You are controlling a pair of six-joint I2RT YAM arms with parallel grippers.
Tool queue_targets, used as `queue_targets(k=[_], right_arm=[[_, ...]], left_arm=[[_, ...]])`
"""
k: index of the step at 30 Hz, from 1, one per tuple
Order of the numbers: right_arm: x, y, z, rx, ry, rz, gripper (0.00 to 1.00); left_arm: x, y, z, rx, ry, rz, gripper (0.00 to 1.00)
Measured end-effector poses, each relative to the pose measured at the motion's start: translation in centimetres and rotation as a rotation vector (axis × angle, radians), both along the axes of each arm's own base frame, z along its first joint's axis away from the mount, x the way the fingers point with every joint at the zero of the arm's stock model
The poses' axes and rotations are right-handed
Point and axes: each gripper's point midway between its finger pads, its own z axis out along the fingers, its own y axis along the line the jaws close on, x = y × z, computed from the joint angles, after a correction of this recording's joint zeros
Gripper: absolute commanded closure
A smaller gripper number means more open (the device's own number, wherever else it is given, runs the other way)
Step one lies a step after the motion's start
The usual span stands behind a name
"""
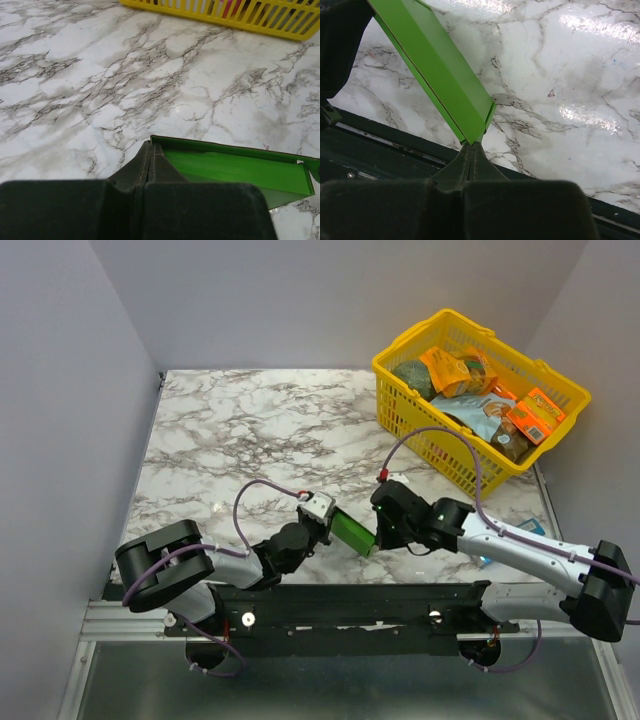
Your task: Fold the paper box
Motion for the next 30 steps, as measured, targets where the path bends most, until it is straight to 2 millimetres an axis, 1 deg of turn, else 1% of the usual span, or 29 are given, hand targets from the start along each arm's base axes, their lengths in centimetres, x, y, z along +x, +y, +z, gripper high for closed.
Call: queue_targets(k=[7, 18, 30], right_arm=[[0.5, -0.4, 0.1, 0.029, 0.028, -0.072, 0.99], [1.0, -1.0, 0.2, 0.06, 0.048, -0.15, 0.99], [1.0, -0.9, 0.2, 0.122, 0.051, -0.212, 0.99]], left_arm=[[0.1, 0.0, 0.0, 0.006, 0.0, 0.048, 1.0], [-0.6, 0.0, -0.1, -0.011, 0.012, 0.089, 1.0], [-0.9, 0.2, -0.2, -0.012, 0.015, 0.112, 1.0]])
